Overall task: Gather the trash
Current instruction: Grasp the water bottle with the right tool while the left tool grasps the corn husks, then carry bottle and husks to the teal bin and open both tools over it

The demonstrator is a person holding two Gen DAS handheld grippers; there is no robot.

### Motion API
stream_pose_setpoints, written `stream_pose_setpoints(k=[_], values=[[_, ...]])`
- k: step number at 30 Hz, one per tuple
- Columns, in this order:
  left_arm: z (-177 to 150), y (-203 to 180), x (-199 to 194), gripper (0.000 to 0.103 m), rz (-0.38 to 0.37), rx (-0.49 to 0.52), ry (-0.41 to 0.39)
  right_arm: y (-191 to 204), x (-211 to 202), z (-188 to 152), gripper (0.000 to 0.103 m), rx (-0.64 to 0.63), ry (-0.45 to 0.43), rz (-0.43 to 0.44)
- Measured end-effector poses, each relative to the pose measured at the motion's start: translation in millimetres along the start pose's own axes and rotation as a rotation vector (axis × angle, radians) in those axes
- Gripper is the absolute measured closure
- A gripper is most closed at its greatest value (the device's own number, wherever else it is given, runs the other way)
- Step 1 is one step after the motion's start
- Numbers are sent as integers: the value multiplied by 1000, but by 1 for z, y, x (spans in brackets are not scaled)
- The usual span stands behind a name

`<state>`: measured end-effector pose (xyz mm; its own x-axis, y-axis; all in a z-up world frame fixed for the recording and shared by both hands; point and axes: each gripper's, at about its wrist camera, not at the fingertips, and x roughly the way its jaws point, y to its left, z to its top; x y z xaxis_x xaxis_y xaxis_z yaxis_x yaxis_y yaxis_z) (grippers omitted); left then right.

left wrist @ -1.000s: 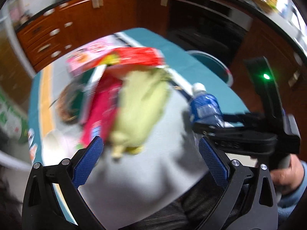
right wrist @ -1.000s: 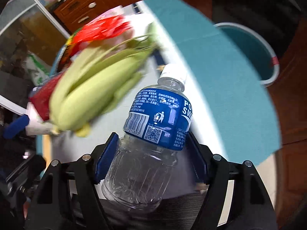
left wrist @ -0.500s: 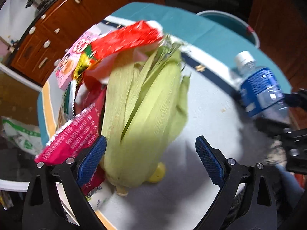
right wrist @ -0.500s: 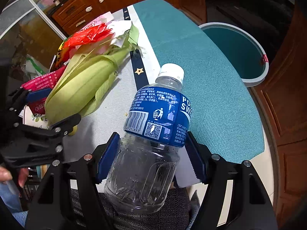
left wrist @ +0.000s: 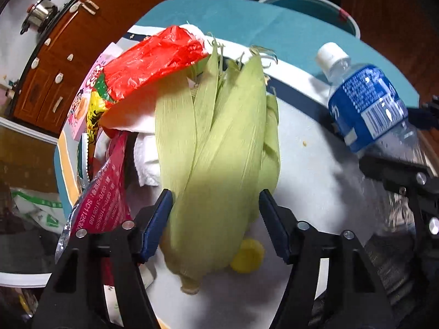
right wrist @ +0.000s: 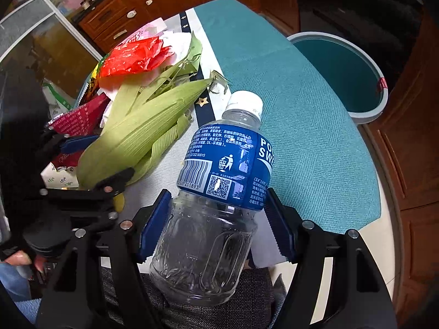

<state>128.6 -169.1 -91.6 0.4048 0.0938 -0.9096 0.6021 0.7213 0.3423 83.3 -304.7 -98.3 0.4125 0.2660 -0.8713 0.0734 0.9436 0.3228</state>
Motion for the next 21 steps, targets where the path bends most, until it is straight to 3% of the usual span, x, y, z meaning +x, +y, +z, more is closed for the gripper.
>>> stream_pose_setpoints(k=[1,4,14,21], values=[[0,1,-6,64,-10,-8,-12,-2,-2,0,37,7,-3,15],[-1,6,-31,70,-77,-34,-49,-7,-18,3,37,19,-26,43],[25,30,-147,71,-271,-103,-261,-33,-78,28,37,83,-135,111],[76,35,-169,71,-387,-164,-353,-66,-115,65,37,116,-232,94]])
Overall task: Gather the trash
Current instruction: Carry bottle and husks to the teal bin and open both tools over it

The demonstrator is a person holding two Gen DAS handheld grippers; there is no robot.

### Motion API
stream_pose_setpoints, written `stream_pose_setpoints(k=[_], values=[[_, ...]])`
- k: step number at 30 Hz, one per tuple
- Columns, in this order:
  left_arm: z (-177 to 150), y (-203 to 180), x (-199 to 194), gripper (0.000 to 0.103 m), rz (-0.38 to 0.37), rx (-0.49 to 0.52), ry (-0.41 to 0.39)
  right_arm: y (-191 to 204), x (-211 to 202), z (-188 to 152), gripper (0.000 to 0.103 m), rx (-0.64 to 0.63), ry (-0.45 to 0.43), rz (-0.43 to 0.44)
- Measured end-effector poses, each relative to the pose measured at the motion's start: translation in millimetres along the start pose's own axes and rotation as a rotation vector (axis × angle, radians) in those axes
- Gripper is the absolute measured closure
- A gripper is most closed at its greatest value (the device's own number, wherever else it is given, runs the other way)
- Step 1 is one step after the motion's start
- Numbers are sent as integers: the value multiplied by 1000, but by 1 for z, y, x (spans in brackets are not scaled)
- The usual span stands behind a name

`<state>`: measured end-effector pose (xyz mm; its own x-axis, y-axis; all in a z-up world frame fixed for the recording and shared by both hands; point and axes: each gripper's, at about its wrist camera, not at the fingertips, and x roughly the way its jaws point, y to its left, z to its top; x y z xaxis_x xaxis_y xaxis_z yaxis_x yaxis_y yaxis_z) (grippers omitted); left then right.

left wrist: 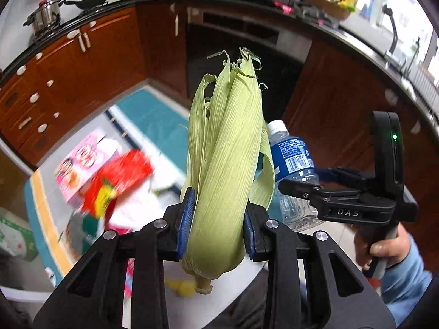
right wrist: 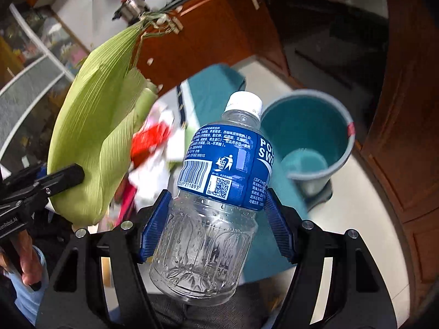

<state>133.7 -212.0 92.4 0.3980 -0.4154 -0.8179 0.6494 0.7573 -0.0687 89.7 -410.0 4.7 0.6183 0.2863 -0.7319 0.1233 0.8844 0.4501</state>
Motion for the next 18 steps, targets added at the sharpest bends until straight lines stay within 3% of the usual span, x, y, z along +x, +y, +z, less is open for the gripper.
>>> stream_pose_setpoints(k=[5,9,14,18], values=[[46,-33,52,70,-33,40,10,-45,-2,47,37,37,-39,-74],[78,-48,139,70,-109,-7,66,-86,24,77,37,56,-14,-169],[94,-55,246,70,-133,-93,172,-145,94,99,36,110,119,-228],[98,-48,300,70,-152,-131,252,-177,137,97,37,160,207,-238]])
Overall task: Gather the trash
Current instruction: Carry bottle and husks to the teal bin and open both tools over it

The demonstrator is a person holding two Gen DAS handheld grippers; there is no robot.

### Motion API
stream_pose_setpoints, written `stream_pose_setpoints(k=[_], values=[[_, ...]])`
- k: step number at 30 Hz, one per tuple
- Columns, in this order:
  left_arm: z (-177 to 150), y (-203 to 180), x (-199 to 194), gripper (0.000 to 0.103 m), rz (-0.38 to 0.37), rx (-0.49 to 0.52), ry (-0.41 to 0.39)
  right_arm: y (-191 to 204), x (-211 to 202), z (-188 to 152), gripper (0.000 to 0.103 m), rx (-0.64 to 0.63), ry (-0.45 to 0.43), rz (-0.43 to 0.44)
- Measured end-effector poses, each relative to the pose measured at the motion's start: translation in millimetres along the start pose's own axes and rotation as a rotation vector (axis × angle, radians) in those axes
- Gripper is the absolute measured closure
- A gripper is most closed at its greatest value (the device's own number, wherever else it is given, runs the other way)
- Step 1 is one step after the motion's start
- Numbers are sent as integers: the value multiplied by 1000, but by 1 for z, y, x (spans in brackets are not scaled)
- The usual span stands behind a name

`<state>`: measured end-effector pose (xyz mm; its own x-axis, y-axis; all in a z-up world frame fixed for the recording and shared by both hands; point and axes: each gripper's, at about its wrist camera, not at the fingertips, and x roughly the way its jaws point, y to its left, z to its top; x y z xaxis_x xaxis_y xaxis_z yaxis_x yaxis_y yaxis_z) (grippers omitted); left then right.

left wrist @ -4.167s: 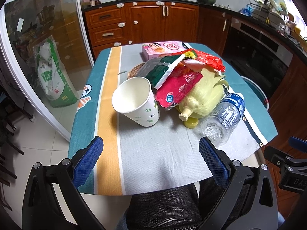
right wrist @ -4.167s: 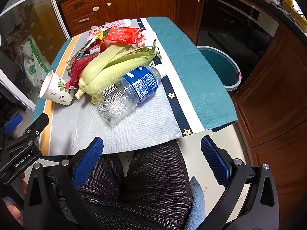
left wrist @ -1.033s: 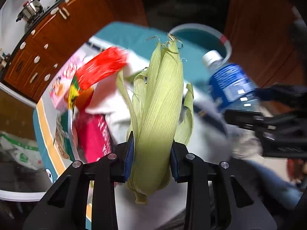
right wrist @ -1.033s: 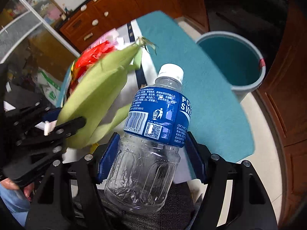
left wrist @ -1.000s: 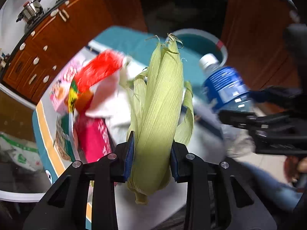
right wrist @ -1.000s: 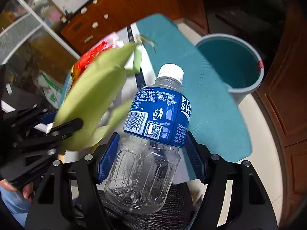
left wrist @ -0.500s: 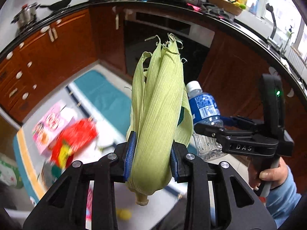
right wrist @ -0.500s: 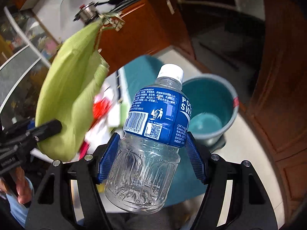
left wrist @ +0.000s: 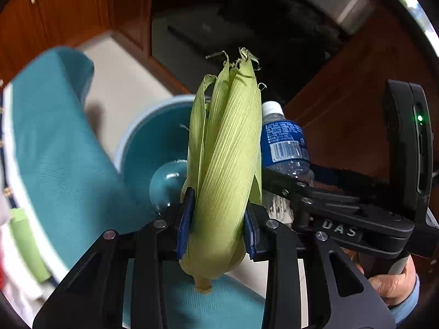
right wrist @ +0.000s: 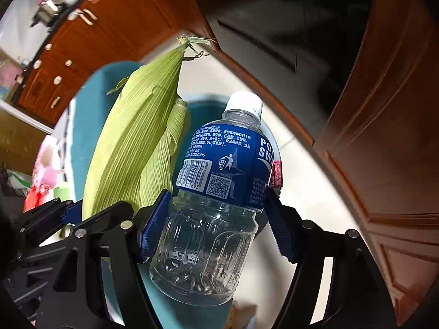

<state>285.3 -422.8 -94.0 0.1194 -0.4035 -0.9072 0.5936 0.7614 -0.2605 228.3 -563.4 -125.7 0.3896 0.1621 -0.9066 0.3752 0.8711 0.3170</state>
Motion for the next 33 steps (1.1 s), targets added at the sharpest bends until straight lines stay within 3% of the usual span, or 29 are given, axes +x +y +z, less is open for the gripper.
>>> stream_pose_setpoints(k=[3,8,13,15,17,20,25,26,31,33], values=[[11,3,22,67,4,5,32,-9,12,3,37,2,8,-2],[18,3,37,48,59,56,44,-23,14,6,37,13,-7,14],[24,4,49,39,110,102,36,-30,8,14,37,3,-22,11],[26,7,68,39,121,75,74,-31,7,19,37,-1,-38,-21],[25,4,83,45,125,60,103,-32,6,20,36,-2,-41,-33],[21,-6,95,69,147,85,119,-31,3,18,36,-20,-39,-52],[23,-19,75,71,153,152,54,-32,-3,21,36,-16,-45,-32],[25,-20,63,73,147,150,-7,-30,-6,22,36,-24,-52,-35],[27,-29,22,81,35,145,-154,-30,-34,26,36,-10,-132,-12],[26,-28,25,80,45,150,-165,-26,-41,26,36,-24,-146,-10]])
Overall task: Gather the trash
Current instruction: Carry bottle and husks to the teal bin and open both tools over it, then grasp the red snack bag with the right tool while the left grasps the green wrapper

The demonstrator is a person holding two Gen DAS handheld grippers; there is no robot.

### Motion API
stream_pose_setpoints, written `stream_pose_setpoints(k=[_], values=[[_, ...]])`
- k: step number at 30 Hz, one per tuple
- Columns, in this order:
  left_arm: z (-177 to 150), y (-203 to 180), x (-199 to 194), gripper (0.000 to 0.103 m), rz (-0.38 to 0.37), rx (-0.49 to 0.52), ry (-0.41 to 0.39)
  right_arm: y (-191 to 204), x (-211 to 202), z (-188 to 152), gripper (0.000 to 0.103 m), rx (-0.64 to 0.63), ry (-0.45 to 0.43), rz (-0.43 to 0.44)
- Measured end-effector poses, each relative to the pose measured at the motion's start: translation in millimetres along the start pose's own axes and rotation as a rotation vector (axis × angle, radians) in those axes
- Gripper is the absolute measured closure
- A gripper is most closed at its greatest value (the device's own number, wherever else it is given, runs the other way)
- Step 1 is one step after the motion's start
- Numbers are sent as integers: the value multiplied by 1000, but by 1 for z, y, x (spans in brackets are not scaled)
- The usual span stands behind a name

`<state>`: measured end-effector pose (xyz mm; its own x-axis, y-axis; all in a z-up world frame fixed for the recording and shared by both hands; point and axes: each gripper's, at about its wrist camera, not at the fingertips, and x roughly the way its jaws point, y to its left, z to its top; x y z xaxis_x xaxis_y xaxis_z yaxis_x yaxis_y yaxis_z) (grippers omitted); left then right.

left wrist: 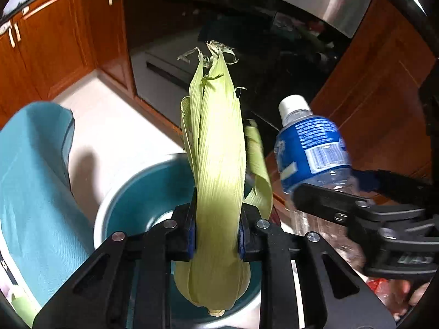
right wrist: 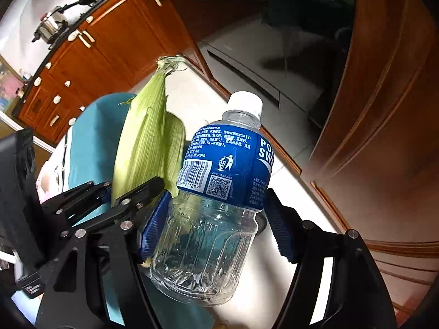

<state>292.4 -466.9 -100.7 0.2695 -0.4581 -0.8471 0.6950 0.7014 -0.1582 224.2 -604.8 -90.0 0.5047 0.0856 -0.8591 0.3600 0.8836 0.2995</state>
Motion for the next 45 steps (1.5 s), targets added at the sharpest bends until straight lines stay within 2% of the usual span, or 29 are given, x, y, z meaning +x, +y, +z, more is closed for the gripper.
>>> stream_pose_setpoints(k=[2,4,6,8,10,14,19,21,23,31,38,45], values=[[-6,4,20,72,25,-28,95,4,3,-2,36,-19,8,-22],[-10,6,30,71,61,-52,129,5,8,-5,36,-16,25,-22],[-16,7,26,65,59,-74,138,7,12,-7,36,-15,37,-16],[-14,11,21,57,63,-73,127,11,16,-10,36,-25,51,-16],[-11,12,13,54,62,-66,100,14,20,-11,36,-29,60,-10],[-10,19,2,50,81,-54,106,21,27,-12,36,-22,86,22],[-17,33,-7,46,145,-41,140,27,48,-16,36,-12,148,40],[-20,35,-14,44,154,-34,136,26,55,-16,31,27,174,47],[-21,36,-21,43,158,-30,131,25,51,-17,20,50,169,48],[-33,31,-60,43,132,-20,95,42,13,-21,16,16,133,31],[-60,57,-121,42,144,-52,65,100,-26,-37,15,-92,110,86],[-107,127,-192,41,234,-125,68,183,-32,-54,15,-207,137,157]])
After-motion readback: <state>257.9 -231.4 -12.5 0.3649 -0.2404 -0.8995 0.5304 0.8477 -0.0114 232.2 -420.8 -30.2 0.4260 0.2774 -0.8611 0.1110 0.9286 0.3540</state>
